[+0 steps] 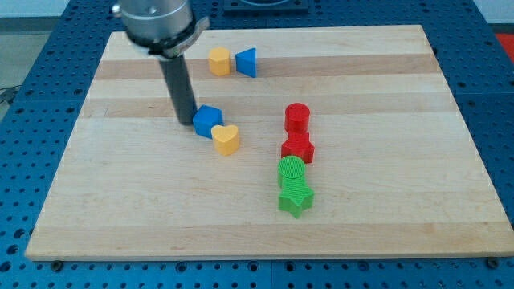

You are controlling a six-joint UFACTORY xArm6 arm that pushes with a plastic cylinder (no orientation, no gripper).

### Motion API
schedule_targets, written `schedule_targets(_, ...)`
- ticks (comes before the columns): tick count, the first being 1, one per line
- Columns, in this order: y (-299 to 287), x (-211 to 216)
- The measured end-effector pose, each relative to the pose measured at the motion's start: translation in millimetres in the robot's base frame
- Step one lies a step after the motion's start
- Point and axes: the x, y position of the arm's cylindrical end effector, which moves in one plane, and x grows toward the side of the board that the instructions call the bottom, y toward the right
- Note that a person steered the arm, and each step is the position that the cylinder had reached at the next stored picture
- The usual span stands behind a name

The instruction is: Separate the yellow heart and blue cube away from each other

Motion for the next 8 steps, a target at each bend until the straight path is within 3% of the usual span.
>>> schedule_targets(2,50.1,-54.4)
schedule_targets(3,6.0,-42.0)
schedule_targets(4,-61.8,6.6)
schedule_targets(5,-62.0,76.7)
schedule_targets(6,-3.2,82.9)
schedule_targets(7,21.9,55.3)
schedule_targets(8,21.9,55.3)
